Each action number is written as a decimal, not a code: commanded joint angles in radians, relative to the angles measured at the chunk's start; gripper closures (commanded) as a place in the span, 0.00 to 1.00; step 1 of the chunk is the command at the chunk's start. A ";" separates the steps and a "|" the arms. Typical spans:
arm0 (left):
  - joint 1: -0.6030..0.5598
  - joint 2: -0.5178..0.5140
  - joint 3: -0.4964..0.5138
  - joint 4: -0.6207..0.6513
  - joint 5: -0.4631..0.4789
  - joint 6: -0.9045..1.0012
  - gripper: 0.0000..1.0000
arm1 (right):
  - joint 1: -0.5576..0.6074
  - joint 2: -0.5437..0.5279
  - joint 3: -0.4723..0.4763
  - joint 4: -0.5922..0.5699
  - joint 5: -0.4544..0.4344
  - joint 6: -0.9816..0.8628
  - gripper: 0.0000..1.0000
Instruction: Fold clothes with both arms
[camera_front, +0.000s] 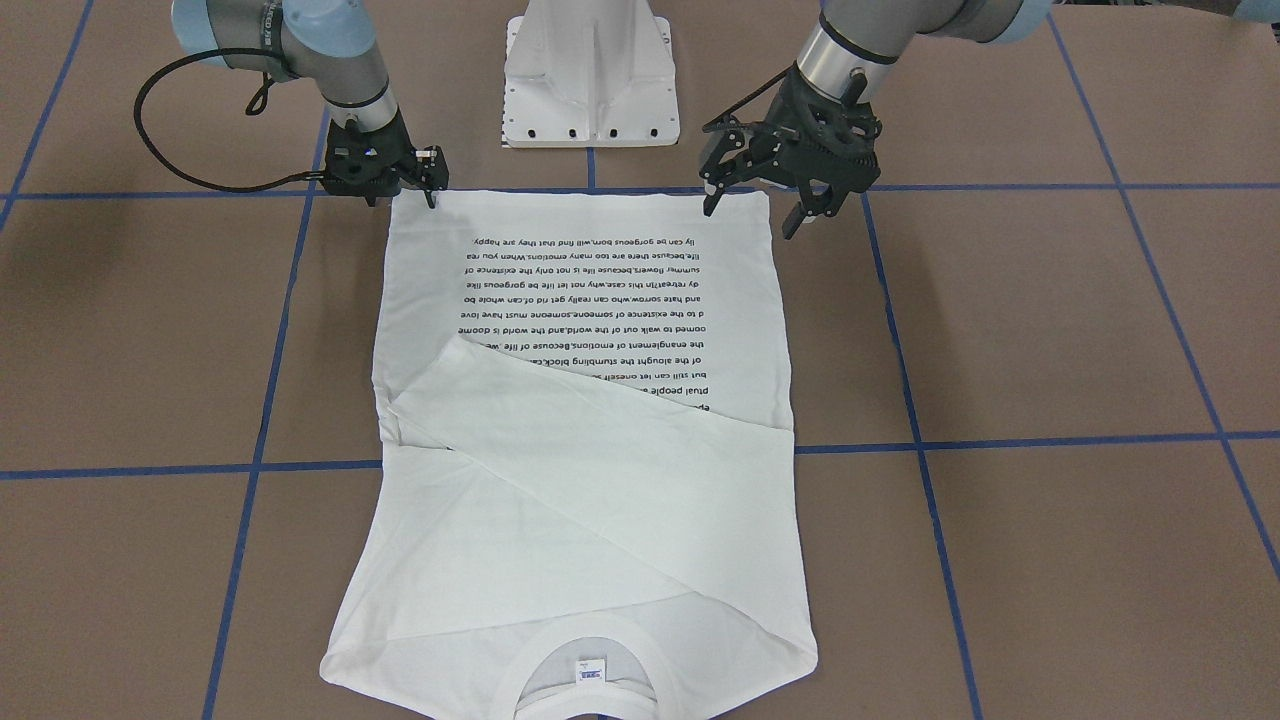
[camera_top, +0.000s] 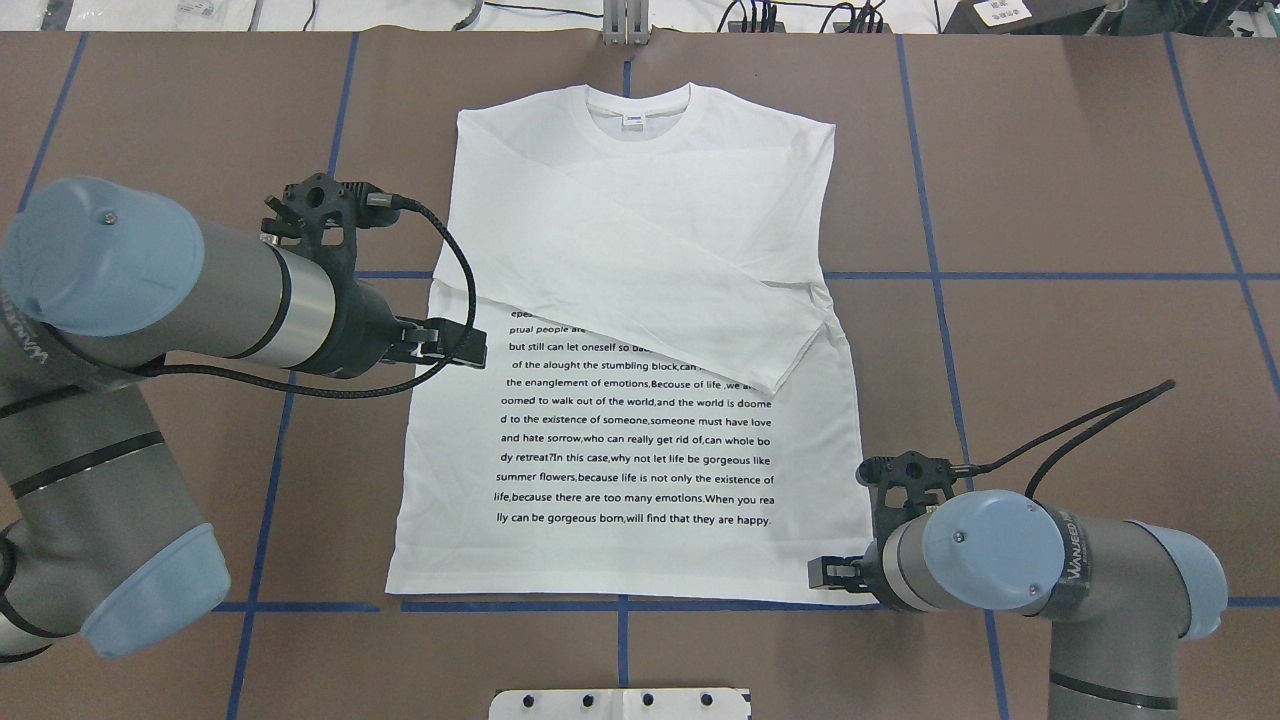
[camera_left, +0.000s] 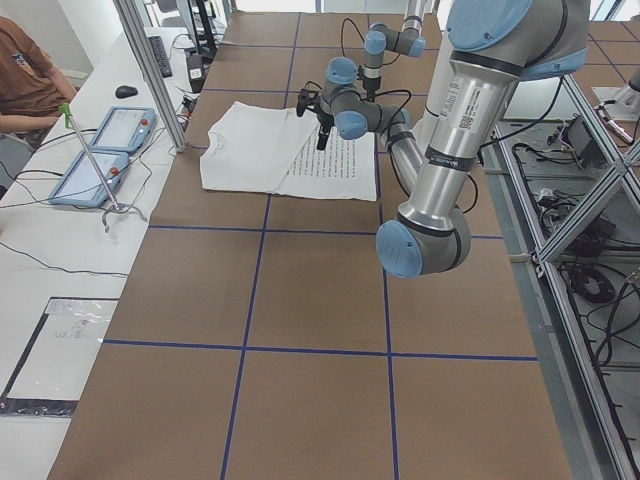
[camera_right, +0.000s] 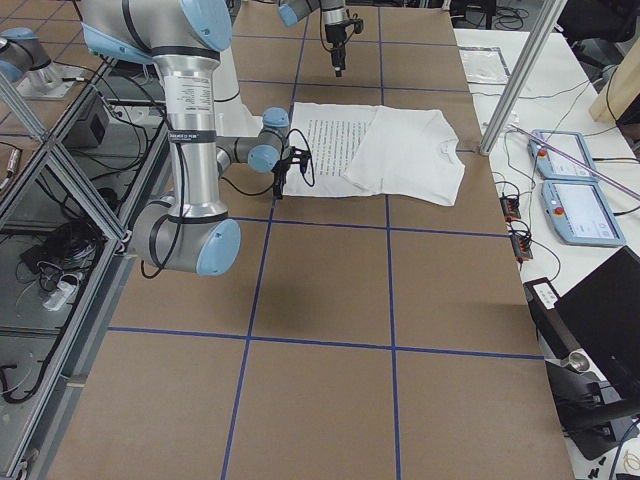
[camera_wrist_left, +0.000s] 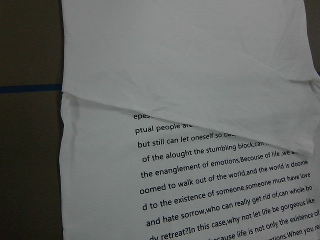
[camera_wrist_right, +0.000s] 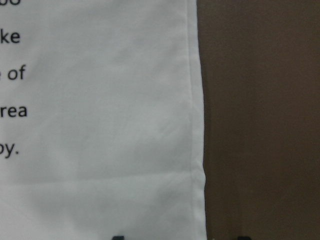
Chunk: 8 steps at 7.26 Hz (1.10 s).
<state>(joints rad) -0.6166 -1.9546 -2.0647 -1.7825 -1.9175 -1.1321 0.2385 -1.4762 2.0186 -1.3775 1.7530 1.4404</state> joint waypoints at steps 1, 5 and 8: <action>0.000 0.000 0.000 0.000 0.001 0.000 0.00 | -0.001 -0.001 0.002 0.000 0.005 0.000 0.63; 0.000 0.002 0.000 0.000 0.002 0.000 0.00 | 0.002 -0.010 0.034 0.000 0.010 -0.002 0.94; -0.002 0.002 0.008 0.002 0.003 0.000 0.00 | 0.004 -0.013 0.064 0.000 0.003 0.002 1.00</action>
<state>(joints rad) -0.6179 -1.9528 -2.0613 -1.7811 -1.9150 -1.1321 0.2420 -1.4888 2.0712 -1.3775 1.7601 1.4406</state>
